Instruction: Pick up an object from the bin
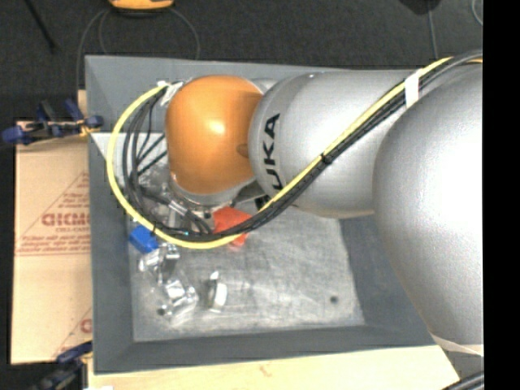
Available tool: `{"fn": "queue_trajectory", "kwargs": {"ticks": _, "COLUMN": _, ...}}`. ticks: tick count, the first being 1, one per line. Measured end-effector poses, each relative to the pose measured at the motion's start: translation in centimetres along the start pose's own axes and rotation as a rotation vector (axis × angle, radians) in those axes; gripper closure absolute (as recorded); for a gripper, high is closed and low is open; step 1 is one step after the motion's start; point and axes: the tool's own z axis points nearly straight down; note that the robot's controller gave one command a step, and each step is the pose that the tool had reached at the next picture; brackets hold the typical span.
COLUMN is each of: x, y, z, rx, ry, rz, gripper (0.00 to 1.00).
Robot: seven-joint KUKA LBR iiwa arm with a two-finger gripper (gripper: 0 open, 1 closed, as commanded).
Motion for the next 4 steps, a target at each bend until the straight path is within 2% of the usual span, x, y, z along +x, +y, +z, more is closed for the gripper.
{"fn": "queue_trajectory", "kwargs": {"ticks": 1, "x": -3.5, "y": 0.4, "z": 10.5, "rx": -0.008, "ry": -0.011, "rz": 0.19, "gripper": 0.0}}
{"fn": "queue_trajectory", "kwargs": {"ticks": 2, "x": -4.4, "y": -1.1, "z": 11.8, "rx": -0.012, "ry": -0.014, "rz": 0.423, "gripper": 0.0}}
{"fn": "queue_trajectory", "kwargs": {"ticks": 3, "x": -4.7, "y": -9.3, "z": 11.7, "rx": -0.01, "ry": -0.023, "rz": 0.475, "gripper": 0.0}}
{"fn": "queue_trajectory", "kwargs": {"ticks": 4, "x": -6.5, "y": -15.5, "z": 11.7, "rx": -0.011, "ry": -0.023, "rz": 0.607, "gripper": 0.0}}
